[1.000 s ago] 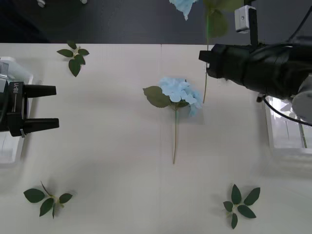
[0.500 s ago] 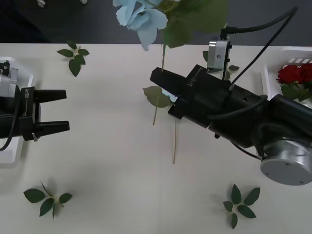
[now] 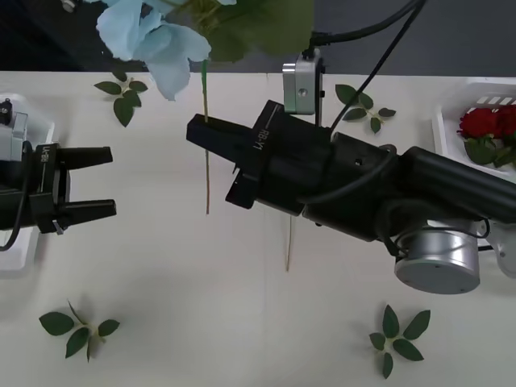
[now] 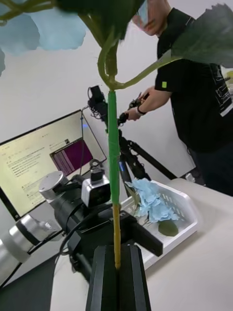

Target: Put the red flowers into the right box and the blue flowers into the left box

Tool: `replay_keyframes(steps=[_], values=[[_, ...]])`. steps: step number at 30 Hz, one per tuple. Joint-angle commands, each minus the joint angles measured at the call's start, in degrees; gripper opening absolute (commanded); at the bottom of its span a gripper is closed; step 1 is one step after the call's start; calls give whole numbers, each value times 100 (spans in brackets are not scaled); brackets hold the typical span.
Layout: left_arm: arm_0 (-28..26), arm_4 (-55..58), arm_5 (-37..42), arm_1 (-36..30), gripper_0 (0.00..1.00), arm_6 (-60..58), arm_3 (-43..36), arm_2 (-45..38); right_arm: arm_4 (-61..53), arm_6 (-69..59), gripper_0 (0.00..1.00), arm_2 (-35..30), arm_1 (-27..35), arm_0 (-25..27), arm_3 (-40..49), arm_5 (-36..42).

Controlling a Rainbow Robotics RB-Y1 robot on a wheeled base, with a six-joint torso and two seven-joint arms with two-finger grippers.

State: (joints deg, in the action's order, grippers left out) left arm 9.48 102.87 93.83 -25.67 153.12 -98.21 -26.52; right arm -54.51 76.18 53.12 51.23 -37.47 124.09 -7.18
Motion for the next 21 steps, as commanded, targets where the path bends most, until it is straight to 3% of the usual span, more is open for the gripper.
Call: replay_keyframes(steps=[1, 9, 21], values=[[-175, 155, 21, 9, 100, 188, -164, 182, 134, 310, 0, 146, -69, -260, -324, -187], [-122, 287, 21, 97, 100, 188, -155, 410, 231, 345, 0, 656, -289, -621, -1177, -758], [-52, -30, -5, 563, 100, 188, -164, 533, 310, 310, 0, 691, -412, -647, -1300, -758]])
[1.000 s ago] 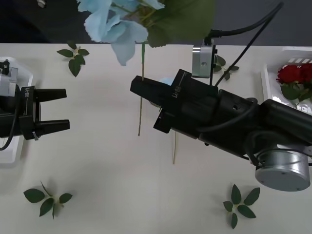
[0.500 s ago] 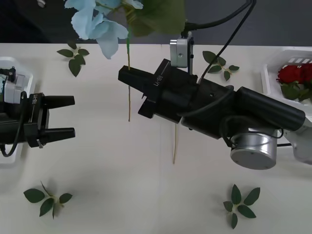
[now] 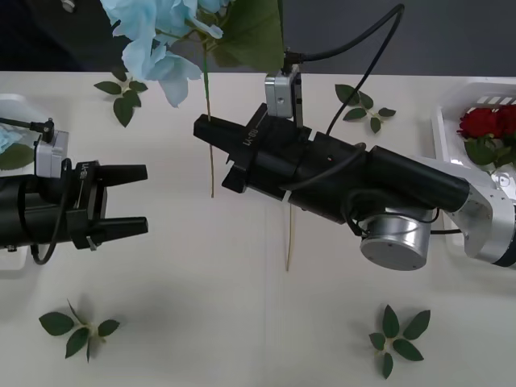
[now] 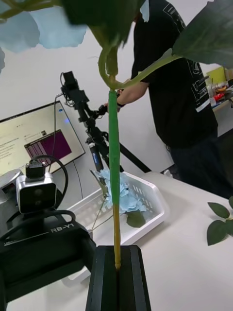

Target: Put the red flowers into the right box and the blue flowers into the left box

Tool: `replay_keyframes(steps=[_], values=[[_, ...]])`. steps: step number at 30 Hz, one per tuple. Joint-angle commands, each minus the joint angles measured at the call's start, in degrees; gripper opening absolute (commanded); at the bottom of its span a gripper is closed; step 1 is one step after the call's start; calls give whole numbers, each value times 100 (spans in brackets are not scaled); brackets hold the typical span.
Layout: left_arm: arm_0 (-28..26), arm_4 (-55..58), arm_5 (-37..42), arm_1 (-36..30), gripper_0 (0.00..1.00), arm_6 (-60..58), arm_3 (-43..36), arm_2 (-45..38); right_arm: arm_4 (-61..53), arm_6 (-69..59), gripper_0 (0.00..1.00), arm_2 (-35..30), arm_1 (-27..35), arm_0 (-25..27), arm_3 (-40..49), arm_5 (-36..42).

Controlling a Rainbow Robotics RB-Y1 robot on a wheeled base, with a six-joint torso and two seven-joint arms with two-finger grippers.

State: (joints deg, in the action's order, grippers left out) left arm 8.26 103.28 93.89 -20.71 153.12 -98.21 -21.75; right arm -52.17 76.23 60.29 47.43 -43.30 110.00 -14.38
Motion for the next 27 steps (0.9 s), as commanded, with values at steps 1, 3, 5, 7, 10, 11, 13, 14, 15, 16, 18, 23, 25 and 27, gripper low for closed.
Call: replay_keyframes(steps=[1, 3, 5, 7, 10, 11, 13, 14, 15, 16, 18, 23, 25, 27], values=[[80, -106, -11, 94, 100, 188, -163, 84, 75, 296, 0, -26, -32, -65, 110, -39], [97, -141, -46, 146, 100, 188, -163, 128, 75, 269, 0, -26, -58, -74, 110, -30], [123, -203, -90, 199, 100, 188, -154, 198, 75, 243, 0, -26, -76, -82, 136, 198], [176, -273, -143, 269, 100, 188, -154, 251, 75, 243, 0, -35, -76, -109, 162, 427], [238, -414, -248, 349, 100, 188, -163, 347, 31, 217, 0, -35, -146, -153, 197, 664], [264, -449, -275, 366, 100, 188, -154, 382, 31, 208, 0, -26, -164, -161, 215, 717], [317, -537, -345, 419, 100, 188, -154, 444, -4, 182, 0, -26, -181, -179, 285, 857], [343, -590, -380, 445, 100, 188, -154, 470, -13, 164, 0, -35, -190, -188, 329, 928], [361, -634, -415, 472, 100, 188, -154, 497, -22, 155, 0, -35, -190, -188, 364, 972], [387, -686, -459, 498, 100, 188, -154, 523, -30, 138, 0, -35, -190, -188, 408, 1024], [414, -766, -547, 524, 100, 188, -154, 602, -57, 111, 0, -35, -190, -197, 461, 1095], [475, -950, -652, 665, 100, 188, -154, 725, -83, 67, 0, -26, -190, -197, 479, 1121], [475, -994, -688, 735, 100, 188, -154, 734, -92, 50, 0, -26, -190, -197, 479, 1121], [484, -1056, -714, 797, 100, 188, -154, 778, -101, 41, 0, -35, -173, -197, 479, 1121]])
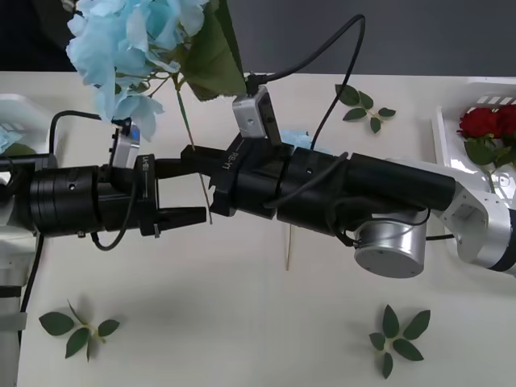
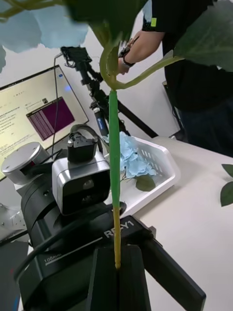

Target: Put the red flowers into the right box and the blue flowers into the left box

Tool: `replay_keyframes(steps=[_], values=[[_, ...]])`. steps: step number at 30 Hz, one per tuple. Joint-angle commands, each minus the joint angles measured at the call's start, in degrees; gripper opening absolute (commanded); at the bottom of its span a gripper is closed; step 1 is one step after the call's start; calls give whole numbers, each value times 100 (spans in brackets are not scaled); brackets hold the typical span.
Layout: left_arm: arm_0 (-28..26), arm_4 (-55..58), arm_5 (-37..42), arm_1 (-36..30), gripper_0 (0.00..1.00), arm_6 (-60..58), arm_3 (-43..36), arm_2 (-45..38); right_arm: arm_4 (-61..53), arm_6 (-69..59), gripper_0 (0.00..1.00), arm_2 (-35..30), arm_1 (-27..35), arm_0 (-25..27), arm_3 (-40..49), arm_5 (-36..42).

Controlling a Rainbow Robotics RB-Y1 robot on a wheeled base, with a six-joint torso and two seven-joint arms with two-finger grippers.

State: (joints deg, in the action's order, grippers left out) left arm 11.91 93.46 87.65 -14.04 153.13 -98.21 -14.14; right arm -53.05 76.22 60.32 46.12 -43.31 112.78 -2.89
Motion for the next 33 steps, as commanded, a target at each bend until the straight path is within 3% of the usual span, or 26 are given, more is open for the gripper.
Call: replay_keyframes(steps=[1, 4, 6, 9, 12, 14, 29, 32, 33], values=[[136, -109, -99, 147, 100, 187, -154, 34, -13, 42, 0, -29, -33, -195, 200, -27], [162, -170, -99, 191, 100, 187, -154, 96, -21, 33, 0, -38, 20, -195, 200, -27], [171, -214, -108, 209, 90, 187, -154, 131, -21, 33, 0, -29, 46, -195, 200, -27], [188, -223, -135, 217, 44, 187, -154, 228, -30, 15, 0, -38, 82, -195, 200, -27], [188, -223, -179, 217, 13, 187, -145, 307, -39, 7, 0, -38, 90, -195, 200, -36], [188, -223, -196, 217, 1, 187, -145, 351, -39, 7, 0, -29, 90, -195, 200, -36], [188, -188, -266, 217, 0, 187, -145, 412, -144, -90, 1, -47, 108, -195, 200, -62], [188, -179, -266, 217, 0, 187, -154, 386, -136, -90, 59, -64, 108, -195, 191, -203], [180, -179, -266, 217, 0, 187, -145, 377, -136, -90, 65, -64, 99, -195, 191, -221]])
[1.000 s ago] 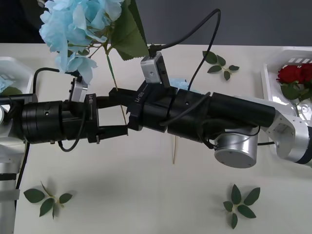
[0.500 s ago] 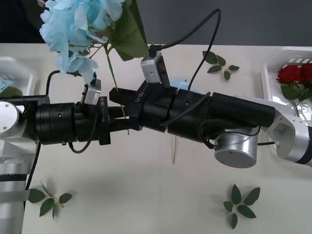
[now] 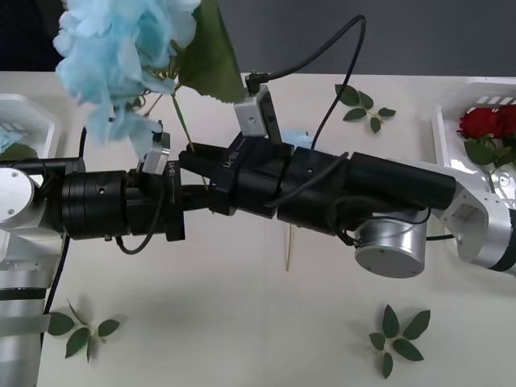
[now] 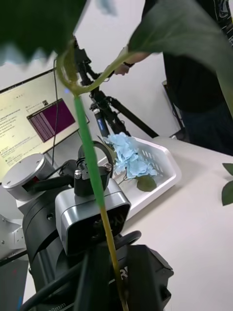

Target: Put the red flowers into the right box and the blue flowers into the left box

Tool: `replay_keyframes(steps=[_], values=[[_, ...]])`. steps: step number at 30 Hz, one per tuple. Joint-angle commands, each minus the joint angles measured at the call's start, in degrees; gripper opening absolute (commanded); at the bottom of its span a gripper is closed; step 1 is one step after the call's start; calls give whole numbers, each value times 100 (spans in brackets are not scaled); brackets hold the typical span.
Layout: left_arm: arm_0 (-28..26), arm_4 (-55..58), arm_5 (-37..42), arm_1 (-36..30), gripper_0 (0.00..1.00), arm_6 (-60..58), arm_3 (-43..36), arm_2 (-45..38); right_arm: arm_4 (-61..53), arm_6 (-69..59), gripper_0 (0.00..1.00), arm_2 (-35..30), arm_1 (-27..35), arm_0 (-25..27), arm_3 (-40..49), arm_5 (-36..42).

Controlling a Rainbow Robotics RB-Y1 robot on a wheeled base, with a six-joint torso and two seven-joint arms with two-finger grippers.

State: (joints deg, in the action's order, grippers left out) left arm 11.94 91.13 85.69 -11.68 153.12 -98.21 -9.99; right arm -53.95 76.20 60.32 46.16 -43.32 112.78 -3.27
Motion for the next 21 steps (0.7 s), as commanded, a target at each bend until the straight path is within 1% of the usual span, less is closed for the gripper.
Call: replay_keyframes(steps=[1, 2, 3, 9, 14, 17, 21], values=[[186, 63, -70, -19, 0, 188, -154, -47, -45, -88, 72, -64, 104, -195, 191, -191], [177, 80, -70, -19, 0, 188, -145, -64, -54, -88, 75, -64, 112, -186, 191, -191], [177, 80, -61, -19, 0, 188, -154, -82, -45, -88, 75, -64, 121, -186, 191, -200], [168, 142, 44, -63, 0, 188, -154, -267, -63, -88, 75, -73, 200, -186, 183, -209], [107, 300, 308, -150, 0, 188, -154, -653, -89, -97, 75, -117, 297, -177, 139, -226], [-7, 441, 396, -238, 0, 188, -154, -891, -124, -115, 75, -231, 420, -63, 139, -253], [-262, 696, 396, -423, 0, 188, -154, -1225, -195, -159, 75, -565, 754, 262, 147, -262]])
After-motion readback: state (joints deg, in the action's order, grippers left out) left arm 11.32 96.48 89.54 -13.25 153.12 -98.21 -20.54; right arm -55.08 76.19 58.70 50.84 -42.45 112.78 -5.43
